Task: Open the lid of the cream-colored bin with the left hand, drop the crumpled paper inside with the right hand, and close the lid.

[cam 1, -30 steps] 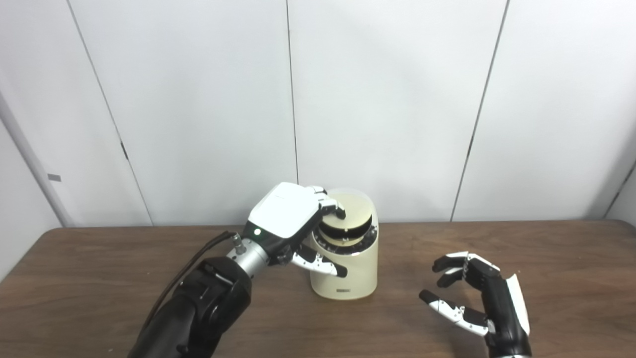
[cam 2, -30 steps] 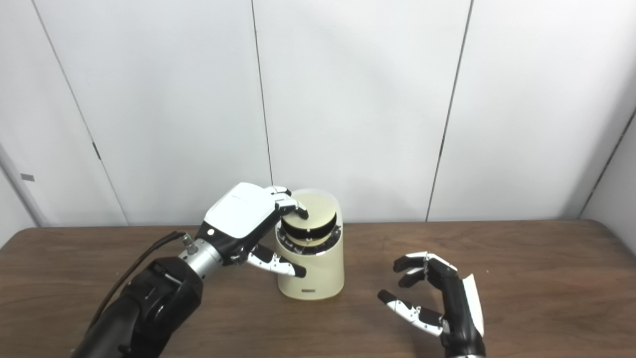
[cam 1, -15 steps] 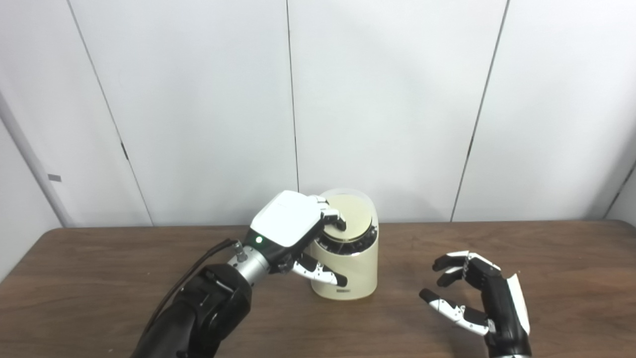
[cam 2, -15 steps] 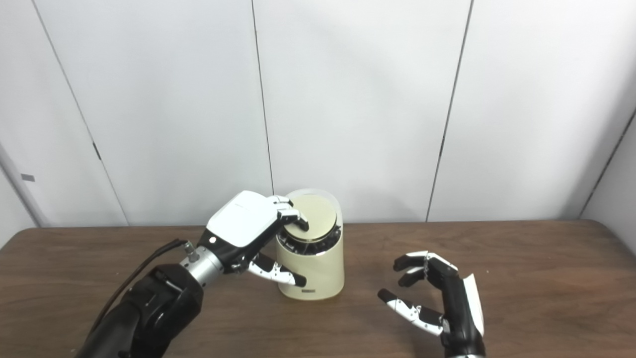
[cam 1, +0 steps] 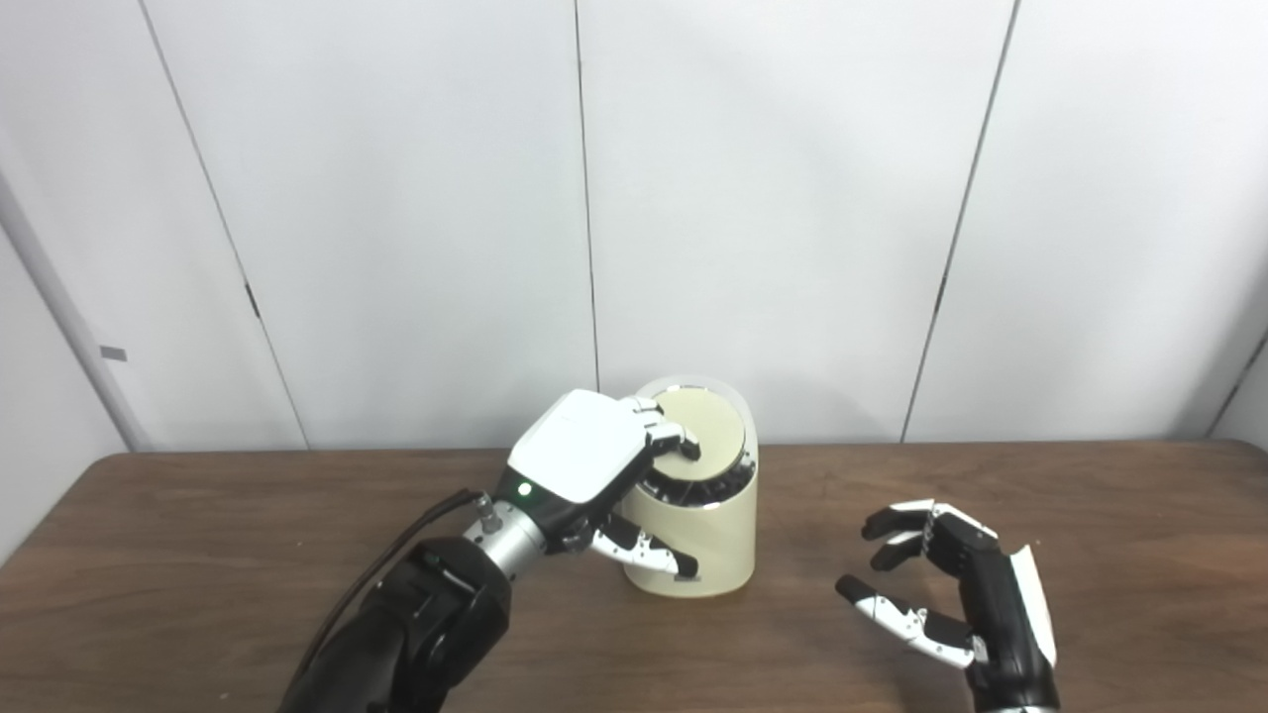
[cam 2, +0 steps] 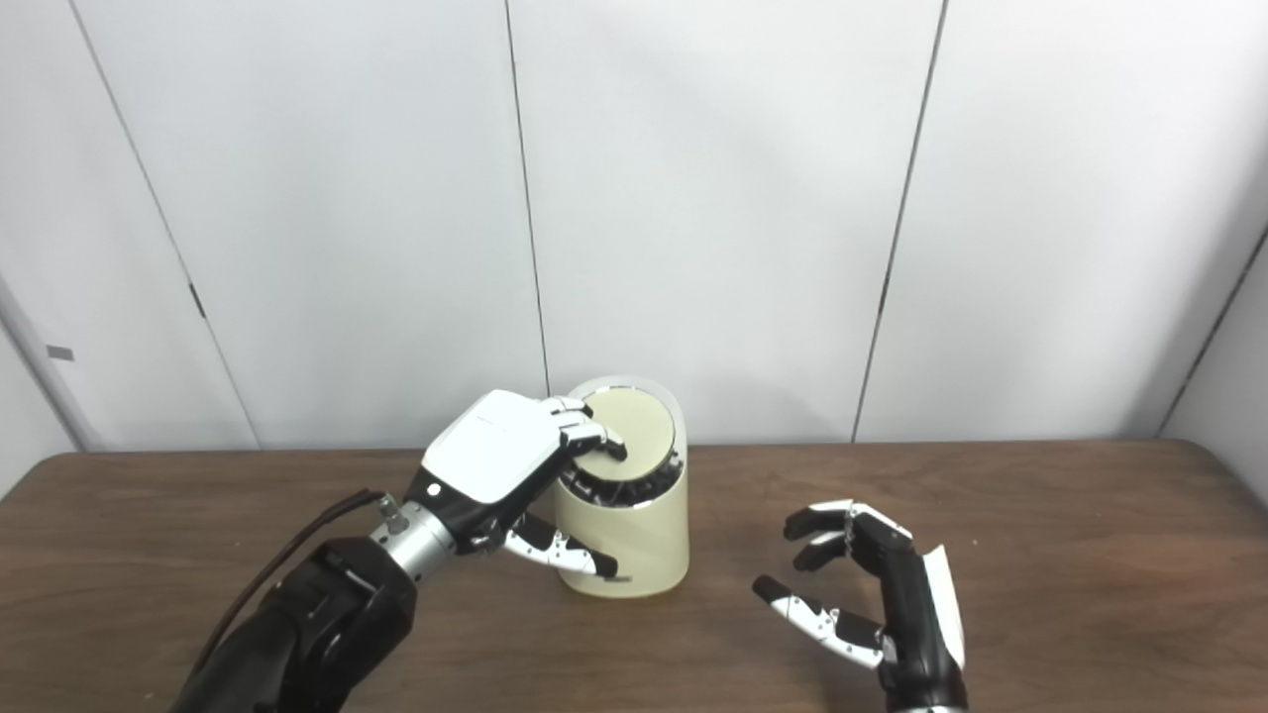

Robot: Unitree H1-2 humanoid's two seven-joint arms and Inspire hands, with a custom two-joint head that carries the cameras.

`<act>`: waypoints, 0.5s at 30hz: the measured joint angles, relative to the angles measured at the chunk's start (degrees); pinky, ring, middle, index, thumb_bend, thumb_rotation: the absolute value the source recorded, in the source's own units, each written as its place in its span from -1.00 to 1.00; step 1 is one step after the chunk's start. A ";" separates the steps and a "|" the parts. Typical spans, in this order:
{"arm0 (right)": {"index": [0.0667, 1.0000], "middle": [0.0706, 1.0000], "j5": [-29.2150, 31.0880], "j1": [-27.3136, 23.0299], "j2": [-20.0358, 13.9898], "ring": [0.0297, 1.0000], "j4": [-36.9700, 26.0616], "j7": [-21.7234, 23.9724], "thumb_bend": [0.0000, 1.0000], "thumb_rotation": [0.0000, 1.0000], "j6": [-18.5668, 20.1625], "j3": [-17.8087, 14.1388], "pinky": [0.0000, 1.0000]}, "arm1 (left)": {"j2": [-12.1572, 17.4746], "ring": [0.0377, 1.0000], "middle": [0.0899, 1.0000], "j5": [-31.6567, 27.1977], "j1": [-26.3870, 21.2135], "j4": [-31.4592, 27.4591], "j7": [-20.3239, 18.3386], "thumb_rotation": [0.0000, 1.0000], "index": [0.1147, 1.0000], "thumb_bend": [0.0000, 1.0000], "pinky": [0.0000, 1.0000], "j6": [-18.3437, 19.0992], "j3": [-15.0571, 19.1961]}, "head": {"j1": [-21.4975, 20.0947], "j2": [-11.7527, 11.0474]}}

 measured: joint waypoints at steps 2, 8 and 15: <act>0.00 0.01 0.03 -0.02 0.02 -0.20 -0.05 0.01 0.02 -1.00 0.09 0.05 -0.18 | 0.24 0.62 0.44 1.62 -0.26 0.51 1.13 0.00 0.45 0.73 0.37 -0.45 -0.86 | -0.09 0.09; 0.00 0.01 -0.53 0.05 0.14 -0.20 -0.45 -0.09 0.02 -1.00 0.65 0.05 -0.17 | 1.05 0.63 0.39 4.58 -0.85 1.75 3.25 -0.01 0.38 0.78 0.41 -1.15 -3.03 | -0.09 0.35; 0.00 0.01 -0.69 0.02 0.27 -0.20 -0.60 -0.28 0.02 -1.00 0.62 -0.07 -0.17 | 1.46 0.57 0.24 5.38 -2.53 2.33 2.92 -0.05 0.20 0.84 0.48 -1.23 -4.47 | -0.09 0.70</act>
